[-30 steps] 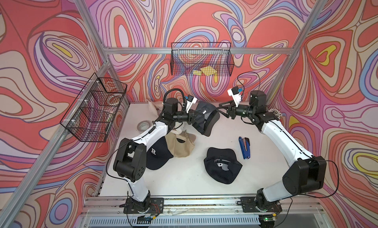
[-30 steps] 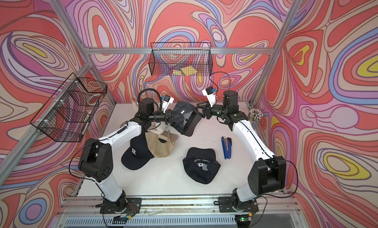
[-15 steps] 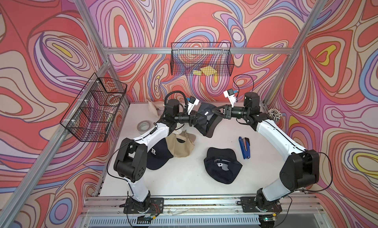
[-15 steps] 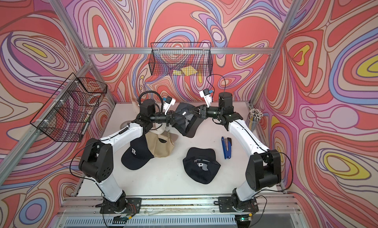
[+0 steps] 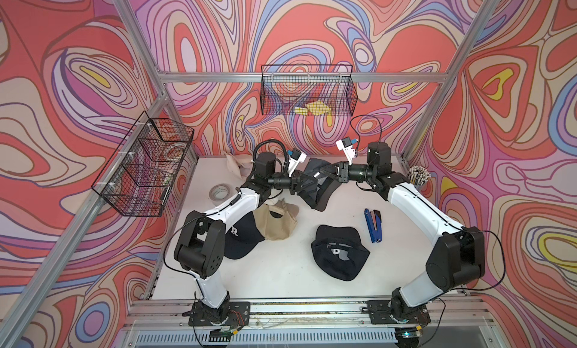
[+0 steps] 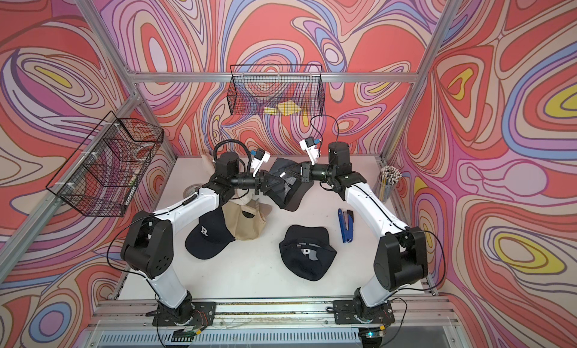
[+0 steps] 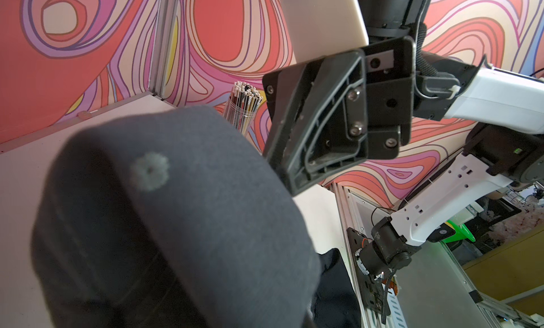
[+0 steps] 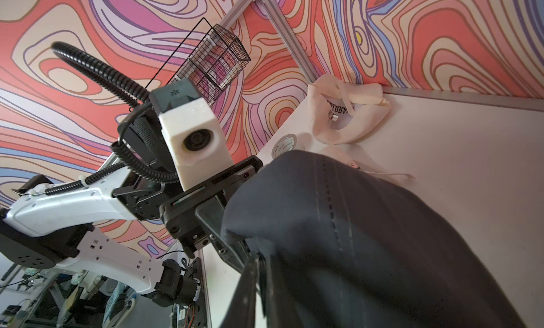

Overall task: Open the adjustable buckle of the baseball cap
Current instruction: Open the adjustable buckle on the baseball cap.

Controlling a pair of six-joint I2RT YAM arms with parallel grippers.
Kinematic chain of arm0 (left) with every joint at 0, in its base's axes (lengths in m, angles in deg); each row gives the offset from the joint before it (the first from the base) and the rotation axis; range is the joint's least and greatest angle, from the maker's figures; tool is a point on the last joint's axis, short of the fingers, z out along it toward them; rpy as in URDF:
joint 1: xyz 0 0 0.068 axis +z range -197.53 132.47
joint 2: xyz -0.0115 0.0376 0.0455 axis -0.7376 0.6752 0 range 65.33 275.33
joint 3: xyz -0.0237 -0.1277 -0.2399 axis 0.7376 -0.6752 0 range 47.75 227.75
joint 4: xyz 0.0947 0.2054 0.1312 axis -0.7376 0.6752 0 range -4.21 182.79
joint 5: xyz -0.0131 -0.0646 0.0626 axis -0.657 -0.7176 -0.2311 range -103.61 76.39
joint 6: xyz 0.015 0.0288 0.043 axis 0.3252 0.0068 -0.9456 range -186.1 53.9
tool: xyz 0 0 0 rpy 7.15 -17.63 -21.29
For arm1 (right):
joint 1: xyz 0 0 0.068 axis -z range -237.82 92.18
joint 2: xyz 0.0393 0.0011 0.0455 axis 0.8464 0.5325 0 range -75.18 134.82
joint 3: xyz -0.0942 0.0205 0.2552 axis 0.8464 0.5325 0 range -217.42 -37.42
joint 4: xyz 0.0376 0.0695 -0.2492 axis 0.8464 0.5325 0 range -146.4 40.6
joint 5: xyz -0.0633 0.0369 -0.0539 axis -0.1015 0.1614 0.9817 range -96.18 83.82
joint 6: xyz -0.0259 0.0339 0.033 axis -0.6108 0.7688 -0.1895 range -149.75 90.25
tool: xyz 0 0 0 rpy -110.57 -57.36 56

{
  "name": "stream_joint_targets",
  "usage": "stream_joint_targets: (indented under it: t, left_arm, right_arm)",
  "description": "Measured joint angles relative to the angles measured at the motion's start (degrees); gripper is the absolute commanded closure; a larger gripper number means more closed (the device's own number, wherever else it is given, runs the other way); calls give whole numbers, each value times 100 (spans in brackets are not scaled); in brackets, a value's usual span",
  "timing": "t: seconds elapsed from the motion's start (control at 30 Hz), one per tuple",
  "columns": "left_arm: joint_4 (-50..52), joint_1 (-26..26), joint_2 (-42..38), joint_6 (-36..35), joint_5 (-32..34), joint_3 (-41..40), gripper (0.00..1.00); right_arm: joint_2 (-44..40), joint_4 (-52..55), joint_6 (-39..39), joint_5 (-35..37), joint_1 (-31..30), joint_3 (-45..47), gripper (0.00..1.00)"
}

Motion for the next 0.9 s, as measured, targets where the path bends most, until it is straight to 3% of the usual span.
stream_joint_targets:
  t: [0.07,0.2,0.37,0.6,0.9]
  left_arm:
    - [35,0,0,-11,48,0,97]
    - [52,-4,-2,-39,208,0,53]
    - [348,-4,-46,-247,691,-2,34]
    - [1209,-4,-422,-1080,1429,26,21]
    - [1373,-52,-1115,-2006,1652,26,21]
  right_arm:
    - [-4,17,-2,52,-2,11,100]
    - [-22,17,-20,175,-2,20,100]
    - [-37,-17,13,315,-2,20,100]
    - [-37,-28,170,542,-2,20,100]
    - [-37,20,243,763,-2,9,100]
